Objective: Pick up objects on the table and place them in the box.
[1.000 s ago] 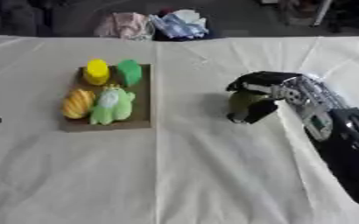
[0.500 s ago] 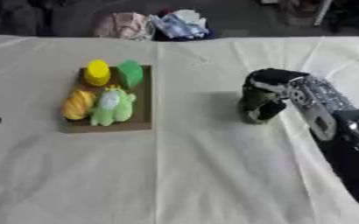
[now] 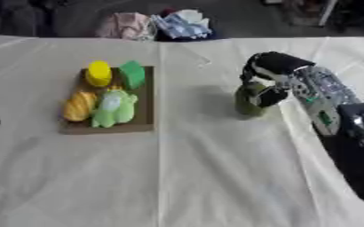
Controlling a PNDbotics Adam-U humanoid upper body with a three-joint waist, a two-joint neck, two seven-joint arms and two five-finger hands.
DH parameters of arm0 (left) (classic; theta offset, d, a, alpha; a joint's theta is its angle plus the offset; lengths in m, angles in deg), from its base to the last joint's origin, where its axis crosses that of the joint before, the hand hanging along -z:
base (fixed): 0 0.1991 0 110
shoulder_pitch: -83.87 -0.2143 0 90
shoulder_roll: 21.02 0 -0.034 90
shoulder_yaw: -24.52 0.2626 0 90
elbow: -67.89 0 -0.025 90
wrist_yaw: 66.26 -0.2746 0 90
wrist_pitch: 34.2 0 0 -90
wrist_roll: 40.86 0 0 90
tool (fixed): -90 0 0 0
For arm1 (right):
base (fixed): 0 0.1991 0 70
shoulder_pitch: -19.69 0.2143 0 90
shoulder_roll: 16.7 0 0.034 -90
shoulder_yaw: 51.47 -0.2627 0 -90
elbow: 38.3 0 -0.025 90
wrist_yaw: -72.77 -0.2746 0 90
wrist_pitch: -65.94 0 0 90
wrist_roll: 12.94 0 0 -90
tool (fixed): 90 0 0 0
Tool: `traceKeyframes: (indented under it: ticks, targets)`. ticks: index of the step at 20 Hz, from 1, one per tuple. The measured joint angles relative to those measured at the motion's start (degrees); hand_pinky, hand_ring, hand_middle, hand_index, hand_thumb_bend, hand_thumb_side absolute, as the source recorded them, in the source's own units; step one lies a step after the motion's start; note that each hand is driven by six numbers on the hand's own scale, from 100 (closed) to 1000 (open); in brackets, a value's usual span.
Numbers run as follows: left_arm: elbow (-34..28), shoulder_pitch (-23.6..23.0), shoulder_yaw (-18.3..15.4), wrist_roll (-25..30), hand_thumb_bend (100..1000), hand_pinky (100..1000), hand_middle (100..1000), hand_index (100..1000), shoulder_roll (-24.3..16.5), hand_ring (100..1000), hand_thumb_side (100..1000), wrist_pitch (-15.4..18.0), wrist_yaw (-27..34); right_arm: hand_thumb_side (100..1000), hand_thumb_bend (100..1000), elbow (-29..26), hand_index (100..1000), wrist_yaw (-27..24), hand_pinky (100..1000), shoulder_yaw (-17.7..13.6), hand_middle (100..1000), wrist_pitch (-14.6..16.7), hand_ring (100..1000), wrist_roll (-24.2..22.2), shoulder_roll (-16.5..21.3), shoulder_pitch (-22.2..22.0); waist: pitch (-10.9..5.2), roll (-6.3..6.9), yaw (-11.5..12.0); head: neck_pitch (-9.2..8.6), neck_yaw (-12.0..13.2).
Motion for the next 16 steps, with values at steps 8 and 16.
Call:
traceKeyframes:
  ticks: [8,16]
  targets:
    - [0.0,0.0,0.01,0.02,245,719,727,810,0.01,834,407,0.02,0.02,100,100,0.79,429,-0.83,778,3.05,611,2.21,737,-0.05,-4.0,7.68,0.0,0.0,0.79,0.01,-0.43]
    - [0.01,0.0,0.01,0.05,243,719,727,811,0.02,835,408,0.03,0.02,590,254,8.75,963,0.84,840,4.93,846,3.38,851,-9.15,-5.93,8.5,0.0,-0.01,1.08,-0.02,-0.45]
